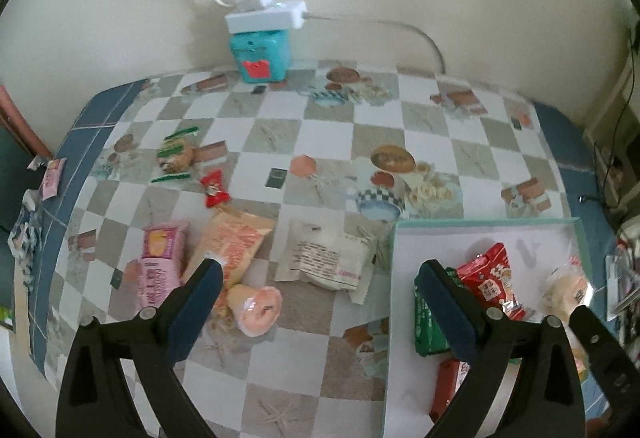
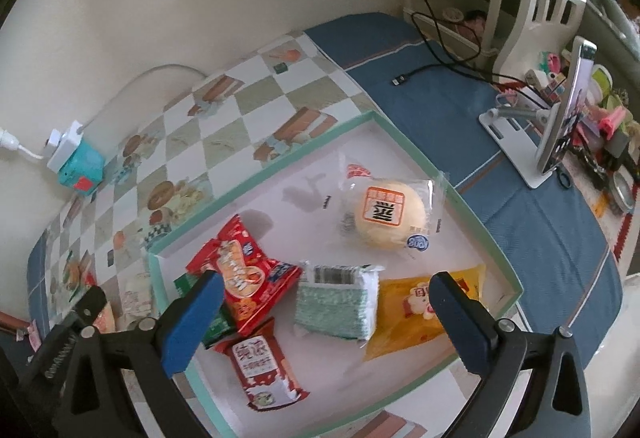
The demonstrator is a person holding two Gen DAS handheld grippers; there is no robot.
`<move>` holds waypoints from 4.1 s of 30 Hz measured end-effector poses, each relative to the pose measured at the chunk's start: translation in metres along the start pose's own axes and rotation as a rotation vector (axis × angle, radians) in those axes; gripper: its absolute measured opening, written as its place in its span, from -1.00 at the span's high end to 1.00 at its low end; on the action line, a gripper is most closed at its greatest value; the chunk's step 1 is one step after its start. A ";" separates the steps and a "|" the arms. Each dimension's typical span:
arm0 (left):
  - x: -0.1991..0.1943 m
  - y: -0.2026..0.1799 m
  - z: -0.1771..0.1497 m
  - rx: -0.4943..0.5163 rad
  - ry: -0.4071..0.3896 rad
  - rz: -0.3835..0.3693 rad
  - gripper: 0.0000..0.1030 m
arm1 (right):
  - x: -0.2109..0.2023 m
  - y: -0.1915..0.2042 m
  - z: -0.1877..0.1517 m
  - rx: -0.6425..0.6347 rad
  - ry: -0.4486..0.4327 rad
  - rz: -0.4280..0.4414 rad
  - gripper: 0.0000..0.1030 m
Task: Organize snacks
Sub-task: 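Open the left gripper over the tray while the right gripper releases the green-white pack into it, then move the left gripper to the pink roll pack while the right gripper moves to the cup jelly, then grasp the pink roll pack with the left gripper while the right gripper grasps the cup jelly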
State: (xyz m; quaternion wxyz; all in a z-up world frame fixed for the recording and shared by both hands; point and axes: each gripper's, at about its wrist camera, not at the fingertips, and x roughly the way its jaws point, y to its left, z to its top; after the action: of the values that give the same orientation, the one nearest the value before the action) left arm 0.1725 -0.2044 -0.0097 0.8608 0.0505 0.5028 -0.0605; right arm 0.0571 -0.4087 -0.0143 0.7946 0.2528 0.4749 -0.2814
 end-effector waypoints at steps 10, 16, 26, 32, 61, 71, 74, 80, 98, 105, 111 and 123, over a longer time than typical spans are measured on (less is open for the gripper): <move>-0.025 0.055 -0.005 -0.113 -0.047 -0.003 -0.91 | -0.021 0.030 -0.017 -0.049 -0.025 0.006 -1.00; -0.032 0.088 -0.011 -0.128 -0.041 0.047 -0.91 | -0.023 0.052 -0.032 -0.086 -0.015 0.006 -1.00; -0.010 0.171 -0.026 -0.284 0.090 0.013 -0.91 | -0.017 0.105 -0.058 -0.191 0.006 0.016 -1.00; -0.001 0.226 -0.033 -0.394 0.120 0.047 -0.91 | -0.001 0.148 -0.083 -0.282 0.053 0.044 -1.00; 0.040 0.309 -0.035 -0.593 0.102 -0.043 -0.91 | 0.053 0.221 -0.117 -0.352 0.145 0.123 -1.00; 0.059 0.268 -0.013 -0.462 0.084 -0.102 -0.92 | 0.068 0.235 -0.115 -0.383 0.103 0.120 -1.00; 0.066 0.254 -0.009 -0.411 0.103 -0.114 -0.92 | 0.075 0.238 -0.117 -0.386 0.111 0.110 -1.00; 0.083 0.231 -0.007 -0.343 0.160 -0.113 -0.92 | 0.083 0.236 -0.117 -0.367 0.109 0.086 -1.00; 0.093 0.197 -0.009 -0.245 0.199 -0.087 -0.71 | 0.086 0.234 -0.118 -0.373 0.117 0.096 -0.74; 0.096 0.194 -0.009 -0.242 0.215 -0.102 -0.61 | 0.084 0.232 -0.118 -0.355 0.114 0.125 -0.20; 0.099 0.184 -0.013 -0.224 0.235 -0.126 -0.12 | 0.083 0.232 -0.118 -0.358 0.114 0.137 -0.01; 0.098 0.179 -0.014 -0.199 0.251 -0.139 0.20 | 0.080 0.232 -0.117 -0.358 0.125 0.151 -0.01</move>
State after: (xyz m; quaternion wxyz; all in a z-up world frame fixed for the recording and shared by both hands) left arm 0.2362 -0.0312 -0.0974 0.7856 -0.0628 0.6123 -0.0633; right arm 0.1759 -0.1819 -0.1035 0.8146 0.1594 0.5455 -0.1162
